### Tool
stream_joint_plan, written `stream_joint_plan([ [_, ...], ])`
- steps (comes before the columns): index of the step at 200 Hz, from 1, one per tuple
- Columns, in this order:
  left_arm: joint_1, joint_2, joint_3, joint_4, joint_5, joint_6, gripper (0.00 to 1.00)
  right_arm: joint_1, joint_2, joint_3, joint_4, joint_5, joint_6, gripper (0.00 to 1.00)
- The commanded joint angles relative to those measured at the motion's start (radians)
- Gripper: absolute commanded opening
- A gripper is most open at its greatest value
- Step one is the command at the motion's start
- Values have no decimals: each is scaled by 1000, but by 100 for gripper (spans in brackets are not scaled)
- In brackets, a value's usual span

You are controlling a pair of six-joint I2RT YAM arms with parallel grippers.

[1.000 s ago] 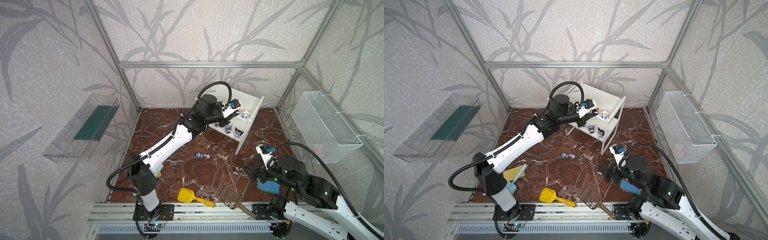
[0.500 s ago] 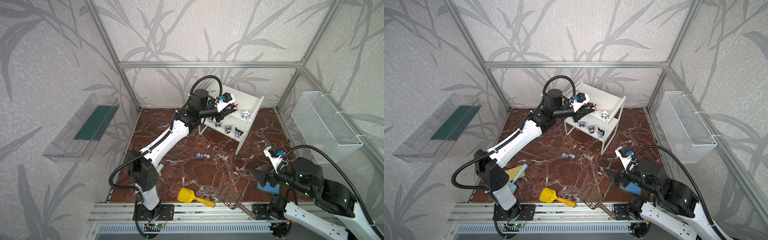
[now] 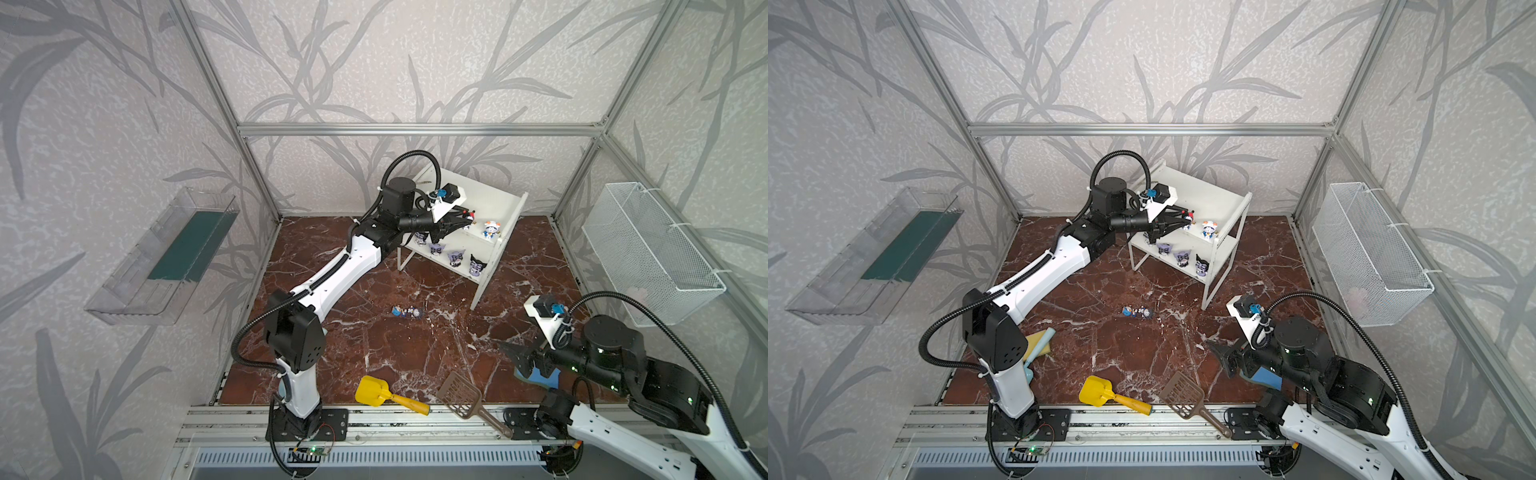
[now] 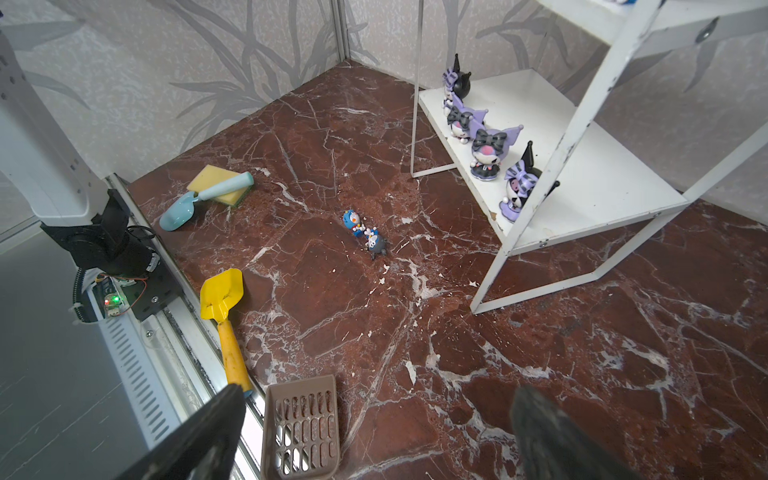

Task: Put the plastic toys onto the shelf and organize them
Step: 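Lower the red-hooded Doraemon beside the white-hooded one and open the left gripper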

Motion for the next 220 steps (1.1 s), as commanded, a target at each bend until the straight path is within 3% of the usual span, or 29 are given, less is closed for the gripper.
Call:
stream_joint_plan([
  [1,-3,23,38,46,50,-10,17,3,-1,1,30,-18,-7,99],
  [108,-2,74,70,83,108,-59,17,3,-23,-21,29,-10,2,99],
  [220,-3,28,-10,132,87,-59,36,3,-17,-29,33,-17,-2,99],
])
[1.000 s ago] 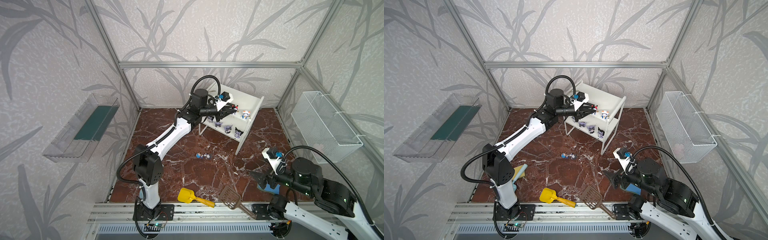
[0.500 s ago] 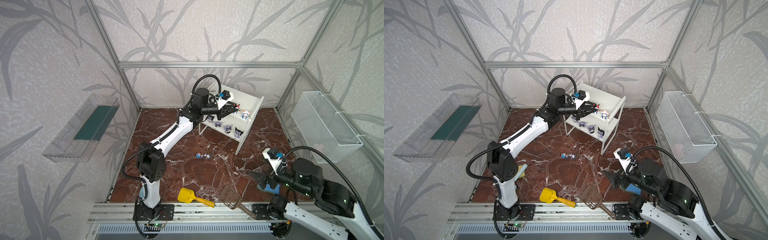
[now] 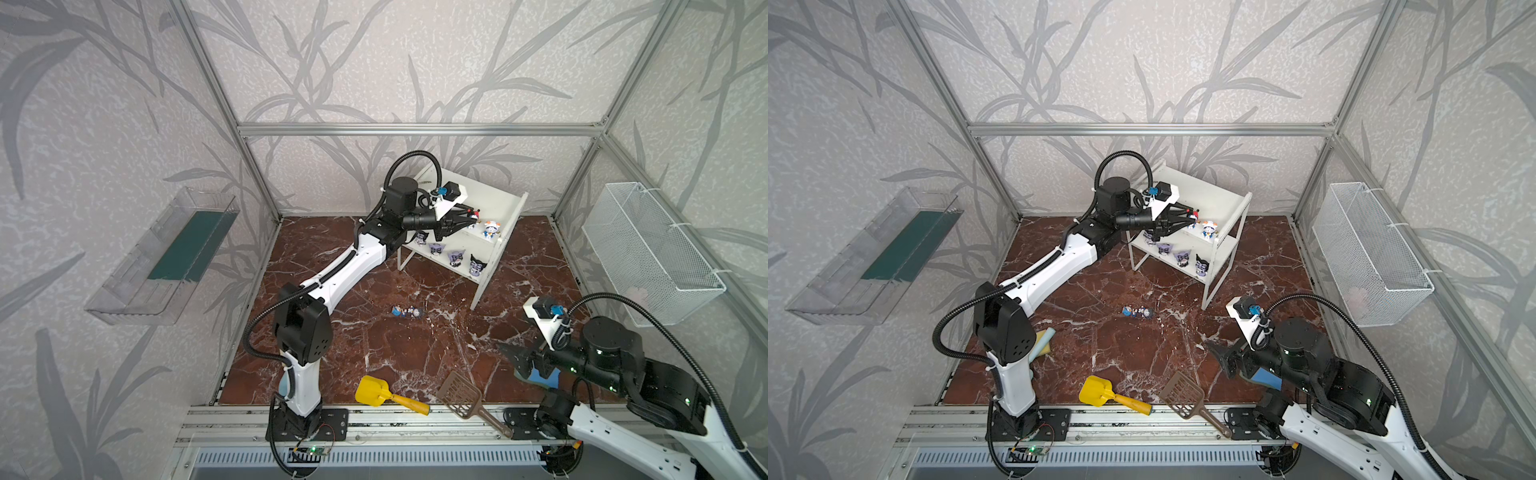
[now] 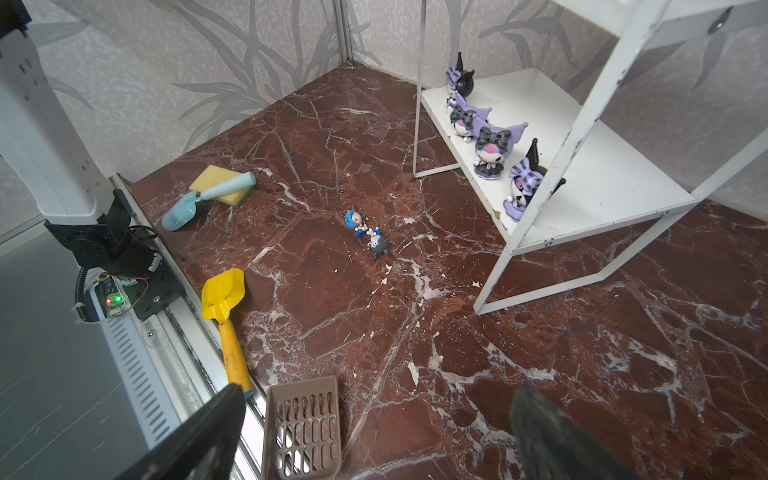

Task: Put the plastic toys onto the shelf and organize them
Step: 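Lower the red-hooded Doraemon beside the white-hooded one and open the left gripper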

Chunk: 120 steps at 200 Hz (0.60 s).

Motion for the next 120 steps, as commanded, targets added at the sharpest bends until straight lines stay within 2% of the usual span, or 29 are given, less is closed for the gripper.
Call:
stream_joint_plan([
  [1,-3,-33,-29,21,8,5,36,2,-2,-5,19,-13,-4,99],
  [56,-1,-46,-45,30,-4,6,47,3,8,-10,26,-21,-4,99],
  [120,0,-64,-37,0,-23,35,52,3,18,-9,29,-24,-13,99],
])
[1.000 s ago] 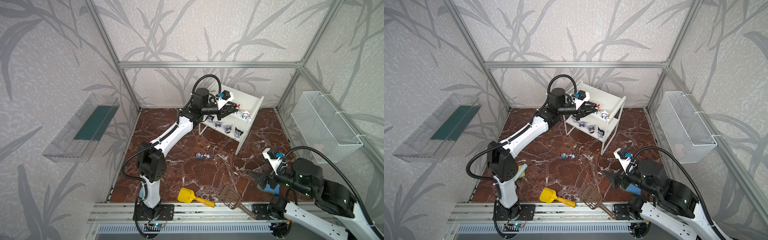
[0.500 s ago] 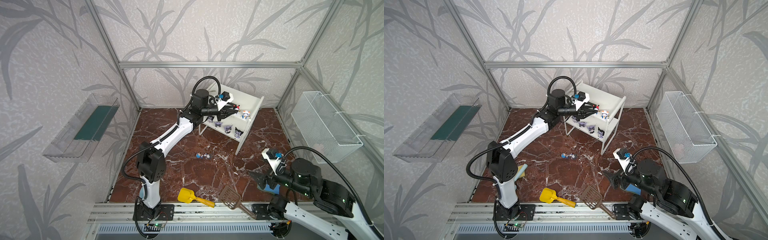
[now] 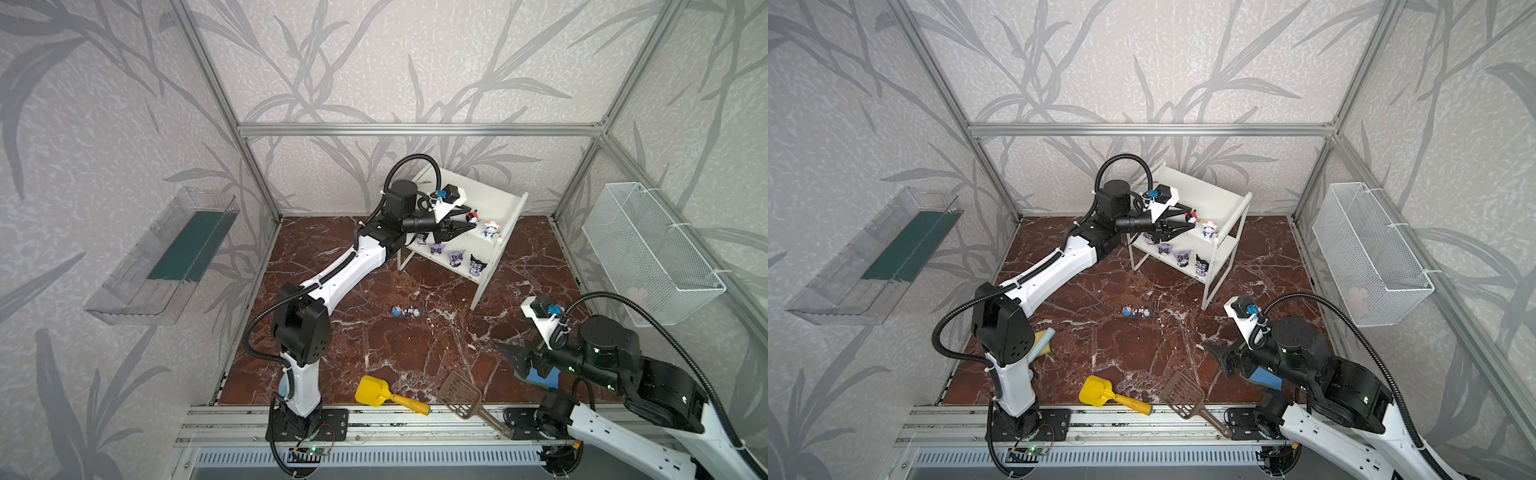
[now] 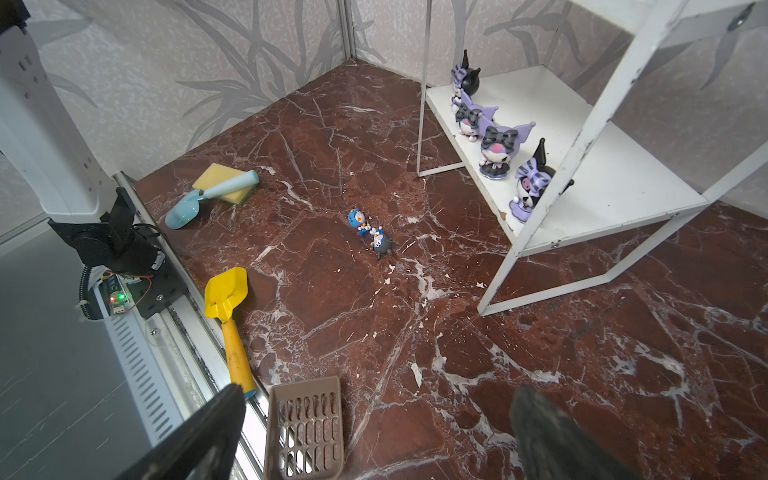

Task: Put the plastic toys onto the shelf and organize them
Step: 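Lower the red-hooded Doraemon beside the white-hooded one and open the left gripper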

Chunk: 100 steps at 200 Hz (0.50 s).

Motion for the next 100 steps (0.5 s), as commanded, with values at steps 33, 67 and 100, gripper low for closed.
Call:
stream_joint_plan([
  [33,1,-65,-10,-35,-17,54,53,3,10,-11,26,-19,-14,99],
  [67,4,-76,-12,-55,-28,69,53,3,5,-22,34,-22,-11,99],
  [100,8,-83,-13,-68,-37,80,53,3,-1,-30,36,-29,-3,99],
])
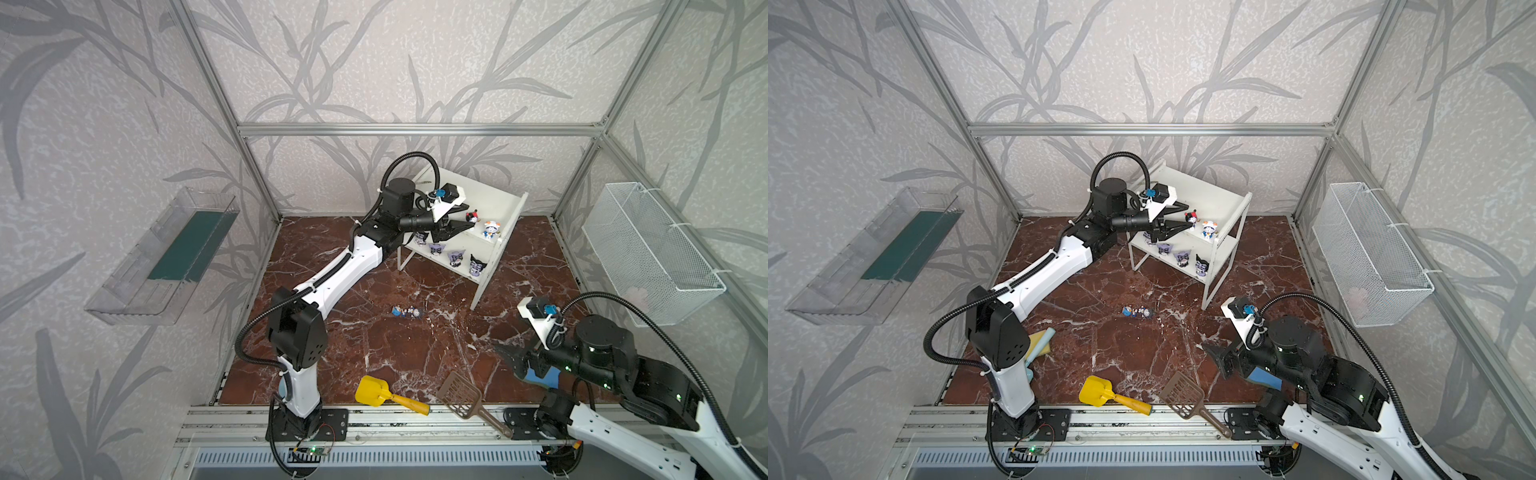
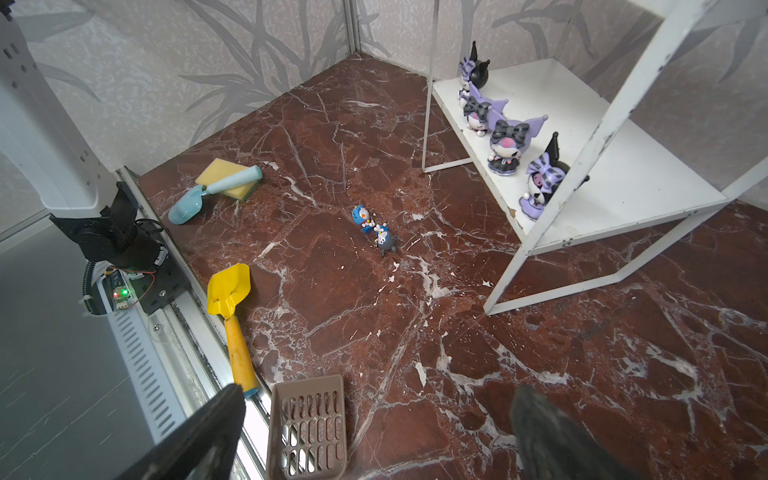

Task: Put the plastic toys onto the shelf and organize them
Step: 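Lower the red-hooded Doraemon beside the white-hooded one and open the left gripper, then withdraw the left gripper and lower it over the grey-headed Doraemon on the floor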

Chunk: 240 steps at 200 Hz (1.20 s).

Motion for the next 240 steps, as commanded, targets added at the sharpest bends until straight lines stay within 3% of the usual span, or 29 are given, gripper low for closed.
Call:
stream_joint_plan([
  [1,7,-45,-13,-20,-7,39,53,3,-4,-9,23,-14,-1,99],
  [138,24,-119,-61,-49,-70,78,55,3,-4,-31,40,-30,12,99],
  [173,25,-230,-164,-49,-163,94,67,3,5,-43,51,-44,11,99],
  [208,20,-403,-352,-63,-302,64,99,2,17,-67,91,-71,13,99],
  [240,20,-566,-542,-102,-454,-49,99,3,52,-87,128,-107,19,99],
])
